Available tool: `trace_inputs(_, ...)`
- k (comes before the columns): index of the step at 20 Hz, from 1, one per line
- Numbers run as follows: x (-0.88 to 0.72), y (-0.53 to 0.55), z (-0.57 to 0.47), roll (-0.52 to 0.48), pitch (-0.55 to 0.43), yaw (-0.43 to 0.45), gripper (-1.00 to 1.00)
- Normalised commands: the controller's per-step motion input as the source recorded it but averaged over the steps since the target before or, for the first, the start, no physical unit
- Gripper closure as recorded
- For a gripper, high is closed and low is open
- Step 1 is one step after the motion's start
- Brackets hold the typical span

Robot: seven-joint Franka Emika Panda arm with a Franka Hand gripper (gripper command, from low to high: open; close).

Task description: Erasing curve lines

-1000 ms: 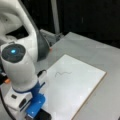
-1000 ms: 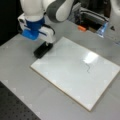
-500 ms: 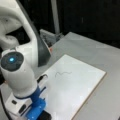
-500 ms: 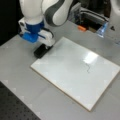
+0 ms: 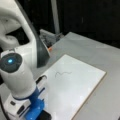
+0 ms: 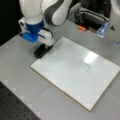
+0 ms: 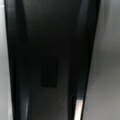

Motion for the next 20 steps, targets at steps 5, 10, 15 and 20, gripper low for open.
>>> trace_inputs(5, 0.06, 0.00, -0.09, 0.105, 0.065, -0.067, -1.00)
trace_inputs(10, 0.08, 0.01, -0.08, 0.105, 0.026, -0.085, -1.00)
trace_inputs(15, 0.09, -0.01, -0.07, 0.105, -0.018, -0.104, -1.00)
trace_inputs(20, 0.11, -0.03, -0.03, 0.107, -0.049, -0.115, -1.00)
